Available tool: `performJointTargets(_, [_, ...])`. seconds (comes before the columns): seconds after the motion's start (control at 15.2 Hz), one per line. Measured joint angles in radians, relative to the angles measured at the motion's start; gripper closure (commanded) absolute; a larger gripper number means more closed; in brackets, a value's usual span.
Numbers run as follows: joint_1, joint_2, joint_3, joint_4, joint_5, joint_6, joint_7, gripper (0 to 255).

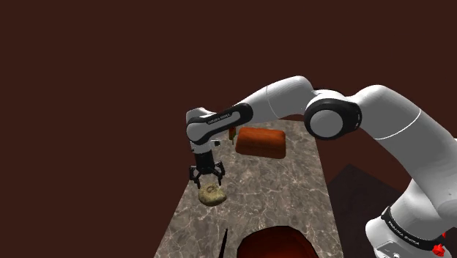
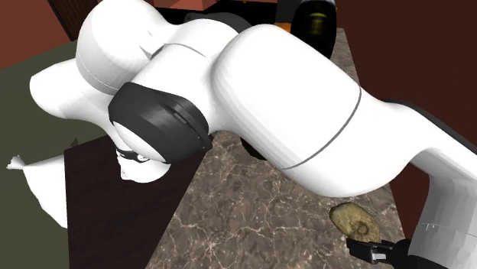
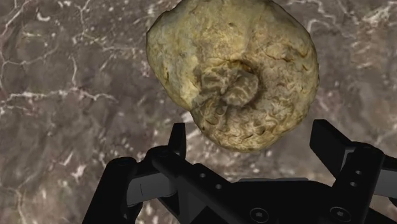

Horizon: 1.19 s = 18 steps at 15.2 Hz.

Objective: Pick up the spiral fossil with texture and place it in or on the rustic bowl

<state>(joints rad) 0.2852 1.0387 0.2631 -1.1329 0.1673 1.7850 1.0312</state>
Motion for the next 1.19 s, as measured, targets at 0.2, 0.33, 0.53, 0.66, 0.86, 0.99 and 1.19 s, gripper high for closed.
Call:
performJointTargets(0.2, [0.0,-0.001,0.0,0.001,0.0,0.0,0.0,255])
performJointTargets(0.33, [0.0,0.0,0.0,0.001,0.0,0.0,0.0,255])
performJointTargets(0.53, [0.0,0.0,0.0,0.002,0.0,-0.001,0.0,255])
performJointTargets(0.66, [0.0,0.0,0.0,0.001,0.0,0.0,0.0,255])
performJointTargets(0.86, [-0.002,-0.023,0.002,-0.013,0.002,-0.009,0.004,255])
performJointTargets(0.99, [-0.006,-0.044,0.004,-0.024,0.004,-0.019,0.007,255])
performJointTargets(1.19, [-0.006,-0.057,0.006,-0.007,0.005,-0.047,0.015,255])
